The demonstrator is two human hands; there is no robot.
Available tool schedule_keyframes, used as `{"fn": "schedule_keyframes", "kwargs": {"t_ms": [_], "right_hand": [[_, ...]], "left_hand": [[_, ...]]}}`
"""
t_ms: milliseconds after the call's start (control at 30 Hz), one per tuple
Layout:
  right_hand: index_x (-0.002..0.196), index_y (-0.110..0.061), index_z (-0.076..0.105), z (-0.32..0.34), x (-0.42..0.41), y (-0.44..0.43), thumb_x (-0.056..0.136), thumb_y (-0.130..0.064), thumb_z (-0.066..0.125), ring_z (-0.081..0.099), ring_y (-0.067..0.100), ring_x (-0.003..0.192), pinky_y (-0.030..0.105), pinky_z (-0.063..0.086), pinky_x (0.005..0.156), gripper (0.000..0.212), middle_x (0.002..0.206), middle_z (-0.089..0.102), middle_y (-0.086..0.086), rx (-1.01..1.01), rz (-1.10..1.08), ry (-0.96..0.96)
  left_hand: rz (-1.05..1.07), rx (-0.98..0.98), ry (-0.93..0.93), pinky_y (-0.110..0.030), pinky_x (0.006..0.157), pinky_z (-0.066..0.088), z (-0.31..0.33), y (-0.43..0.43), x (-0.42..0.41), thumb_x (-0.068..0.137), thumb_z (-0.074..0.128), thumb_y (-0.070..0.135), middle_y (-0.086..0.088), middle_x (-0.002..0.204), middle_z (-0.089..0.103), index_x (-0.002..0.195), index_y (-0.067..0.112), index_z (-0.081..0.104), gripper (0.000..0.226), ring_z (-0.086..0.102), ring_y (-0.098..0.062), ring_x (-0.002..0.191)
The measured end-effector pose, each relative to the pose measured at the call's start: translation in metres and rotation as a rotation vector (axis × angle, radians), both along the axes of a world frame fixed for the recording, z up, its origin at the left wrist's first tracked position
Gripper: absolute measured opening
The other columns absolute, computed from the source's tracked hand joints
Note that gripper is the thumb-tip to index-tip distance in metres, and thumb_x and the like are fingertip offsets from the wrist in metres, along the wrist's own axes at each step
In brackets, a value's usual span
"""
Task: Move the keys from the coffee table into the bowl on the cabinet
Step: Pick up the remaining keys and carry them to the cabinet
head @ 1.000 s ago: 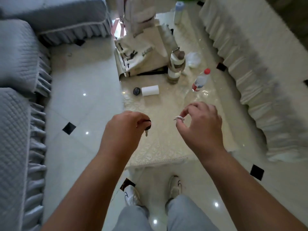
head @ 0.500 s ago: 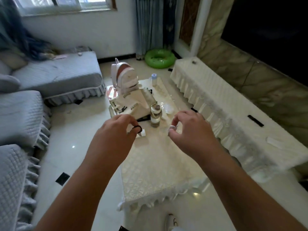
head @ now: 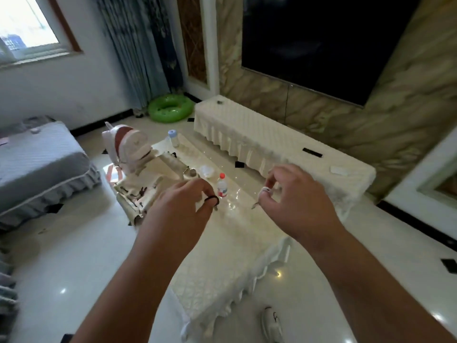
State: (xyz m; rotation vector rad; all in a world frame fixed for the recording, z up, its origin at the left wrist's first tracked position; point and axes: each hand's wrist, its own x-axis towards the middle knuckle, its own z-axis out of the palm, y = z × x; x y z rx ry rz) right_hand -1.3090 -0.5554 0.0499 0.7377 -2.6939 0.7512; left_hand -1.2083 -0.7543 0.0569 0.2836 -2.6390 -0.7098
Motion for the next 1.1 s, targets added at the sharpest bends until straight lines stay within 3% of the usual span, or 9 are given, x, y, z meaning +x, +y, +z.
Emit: {"fn": "schedule_keyframes", "kwargs": {"t_ms": [167, 267, 433, 567, 667, 767, 833, 933, 1100], "right_hand": [[0.083, -0.028, 0.056, -0.008, 0.013, 0.05, 0.082, -0.035, 0.06, 0.052, 0.012, 0.08, 0.033, 0.046, 0.068, 0.009, 0.089, 0.054, -0.01, 0.029, -0.189, -0.042], [0.081, -0.028, 0.055, -0.009, 0.018, 0.08, 0.082, -0.035, 0.06, 0.052, 0.011, 0.079, 0.031, 0.044, 0.065, 0.009, 0.089, 0.054, -0.011, 0.04, -0.284, -0.043], [0.08, -0.029, 0.054, -0.004, 0.022, 0.135, 0.082, -0.036, 0.059, 0.052, 0.011, 0.08, 0.035, 0.048, 0.07, 0.009, 0.09, 0.053, -0.012, 0.019, -0.404, -0.066], [0.082, -0.029, 0.054, 0.0, 0.015, 0.185, 0.083, -0.037, 0.056, 0.053, 0.011, 0.085, 0.037, 0.05, 0.073, 0.008, 0.096, 0.055, -0.011, -0.002, -0.486, -0.102], [0.082, -0.031, 0.054, 0.001, 0.01, 0.227, 0.082, -0.037, 0.056, 0.053, 0.011, 0.085, 0.037, 0.049, 0.073, 0.007, 0.095, 0.055, -0.012, -0.024, -0.543, -0.114], [0.083, -0.032, 0.052, 0.0, 0.002, 0.268, 0.083, -0.038, 0.055, 0.051, 0.011, 0.084, 0.035, 0.046, 0.071, 0.007, 0.093, 0.053, -0.012, -0.001, -0.597, -0.114], [0.084, -0.033, 0.052, -0.002, -0.005, 0.294, 0.084, -0.039, 0.054, 0.05, 0.01, 0.085, 0.034, 0.042, 0.071, 0.007, 0.093, 0.053, -0.012, 0.002, -0.632, -0.117], [0.084, -0.034, 0.052, -0.005, -0.017, 0.331, 0.084, -0.041, 0.052, 0.05, 0.009, 0.083, 0.034, 0.043, 0.071, 0.008, 0.092, 0.053, -0.013, -0.008, -0.652, -0.113], [0.084, -0.034, 0.053, -0.015, -0.028, 0.381, 0.084, -0.04, 0.054, 0.05, 0.009, 0.087, 0.033, 0.039, 0.072, 0.006, 0.094, 0.052, -0.014, -0.016, -0.659, -0.148]], "left_hand": [[-0.117, -0.006, -0.083, -0.029, 0.069, 0.044, -0.014, 0.032, -0.015, 0.086, 0.068, 0.039, 0.016, 0.092, 0.064, 0.089, 0.036, 0.063, 0.007, 0.058, -0.01, 0.078], [-0.193, 0.012, -0.123, -0.031, 0.074, 0.046, -0.015, 0.058, -0.028, 0.087, 0.066, 0.041, 0.017, 0.101, 0.065, 0.09, 0.037, 0.061, 0.006, 0.059, -0.012, 0.087], [-0.317, 0.002, -0.116, -0.03, 0.069, 0.045, -0.006, 0.106, -0.054, 0.087, 0.065, 0.041, 0.02, 0.09, 0.059, 0.087, 0.038, 0.06, 0.006, 0.056, -0.005, 0.08], [-0.389, -0.012, -0.117, -0.035, 0.071, 0.05, 0.0, 0.154, -0.077, 0.086, 0.064, 0.043, 0.018, 0.096, 0.061, 0.087, 0.039, 0.06, 0.006, 0.056, -0.006, 0.072], [-0.443, -0.043, -0.13, -0.03, 0.066, 0.045, 0.002, 0.194, -0.095, 0.087, 0.064, 0.043, 0.023, 0.092, 0.058, 0.085, 0.041, 0.058, 0.007, 0.053, -0.003, 0.068], [-0.493, -0.055, -0.133, -0.017, 0.065, 0.035, 0.002, 0.233, -0.114, 0.087, 0.065, 0.041, 0.028, 0.089, 0.055, 0.085, 0.04, 0.059, 0.006, 0.054, -0.001, 0.081], [-0.511, -0.064, -0.129, -0.009, 0.065, 0.031, 0.003, 0.258, -0.124, 0.087, 0.065, 0.04, 0.027, 0.094, 0.059, 0.086, 0.04, 0.061, 0.005, 0.052, 0.004, 0.079], [-0.527, -0.077, -0.124, -0.008, 0.063, 0.029, 0.002, 0.293, -0.138, 0.087, 0.065, 0.04, 0.023, 0.098, 0.062, 0.088, 0.039, 0.062, 0.003, 0.05, 0.006, 0.07], [-0.542, -0.049, -0.113, -0.008, 0.067, 0.031, -0.006, 0.341, -0.156, 0.086, 0.068, 0.037, 0.028, 0.091, 0.059, 0.084, 0.039, 0.062, 0.007, 0.054, 0.006, 0.074]]}}
